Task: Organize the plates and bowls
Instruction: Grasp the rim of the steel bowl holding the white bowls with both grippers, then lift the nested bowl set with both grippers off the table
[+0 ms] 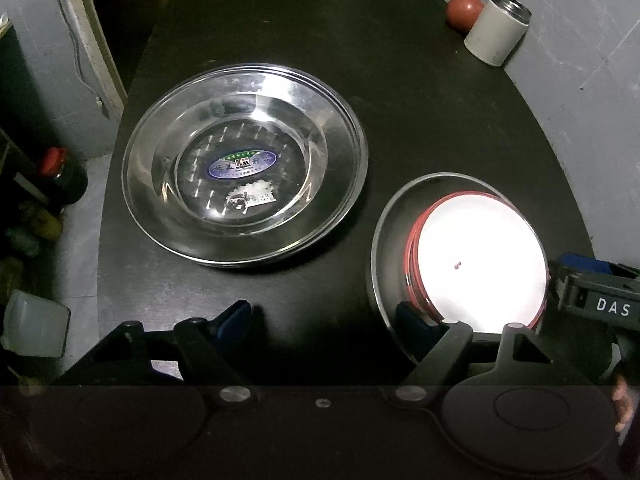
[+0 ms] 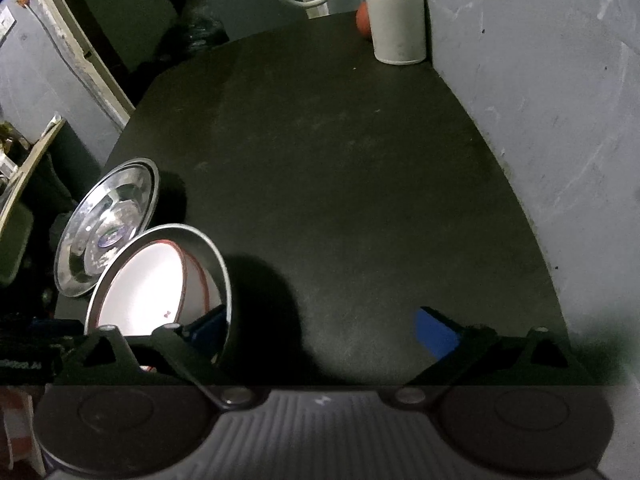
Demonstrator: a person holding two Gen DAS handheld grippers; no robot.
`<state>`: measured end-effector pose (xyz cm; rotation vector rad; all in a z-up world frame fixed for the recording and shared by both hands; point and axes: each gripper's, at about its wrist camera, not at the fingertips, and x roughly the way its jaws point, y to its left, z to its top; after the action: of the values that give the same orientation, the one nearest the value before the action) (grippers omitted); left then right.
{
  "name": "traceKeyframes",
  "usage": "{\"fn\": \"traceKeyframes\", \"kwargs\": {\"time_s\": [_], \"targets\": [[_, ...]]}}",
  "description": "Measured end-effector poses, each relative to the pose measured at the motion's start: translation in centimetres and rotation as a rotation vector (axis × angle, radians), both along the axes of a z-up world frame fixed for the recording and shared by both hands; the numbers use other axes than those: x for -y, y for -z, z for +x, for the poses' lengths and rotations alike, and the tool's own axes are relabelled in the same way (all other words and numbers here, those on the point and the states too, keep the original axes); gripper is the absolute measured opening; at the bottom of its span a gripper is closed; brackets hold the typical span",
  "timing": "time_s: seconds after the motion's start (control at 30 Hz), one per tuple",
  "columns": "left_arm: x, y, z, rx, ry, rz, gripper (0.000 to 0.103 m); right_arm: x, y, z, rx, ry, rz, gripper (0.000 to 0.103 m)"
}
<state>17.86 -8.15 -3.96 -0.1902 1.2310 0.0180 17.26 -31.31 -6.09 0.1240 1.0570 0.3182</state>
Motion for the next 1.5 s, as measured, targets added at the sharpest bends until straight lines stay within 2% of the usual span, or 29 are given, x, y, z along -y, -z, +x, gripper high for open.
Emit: {"fn": "traceKeyframes", "kwargs": {"time_s": [0.13,0.23,0.5,0.57,0.8,1.03,1.33,1.4,1.47,1.5], "targets": [[0.5,0.0,0.2,-0.003,0.017,0.005,0.073,0.2,0.0,-0.4,-0.002,0.001,0.022,0.09],[0.7,-0.1,0.1,0.01,0.029,-0.008,0.063,0.3,-0.2,-0.6,0.004,-0.001,0.048,0.082],[0.6,-0.4,0.0,0.029,0.039,-0.04,0.046,0.1,-0.4,-1.1,0.015,-0.019,0.078,0.071],[0.5,-0.4,0.0,0.032,0.042,-0.061,0.039,0.0,-0.5,-1.2,0.019,-0.028,0.09,0.063],[1.2,-0.7,-0.1,0.054,0.072,-0.074,0.019,-0.4,-0.7,-1.8,0.018,-0.057,0.137,0.045],[1.2,-0.8,-0.1,0.063,0.085,-0.078,0.016,-0.3,-0.8,-2.2,0.021,-0.061,0.164,0.036],[1.2,-0.9,-0.2,0.066,0.087,-0.078,0.017,-0.4,-0.7,-2.4,0.024,-0.034,0.172,0.037],[1.2,-0.9,-0.2,0.067,0.086,-0.078,0.017,-0.4,-0.7,-2.4,0.024,-0.038,0.181,0.033],[1.2,-0.8,-0.3,0.068,0.085,-0.078,0.016,-0.4,-0.7,-2.5,0.026,-0.053,0.199,0.022],[1.2,-0.8,-0.3,0.067,0.085,-0.078,0.016,-0.5,-0.8,-2.5,0.029,-0.059,0.198,0.02]]}}
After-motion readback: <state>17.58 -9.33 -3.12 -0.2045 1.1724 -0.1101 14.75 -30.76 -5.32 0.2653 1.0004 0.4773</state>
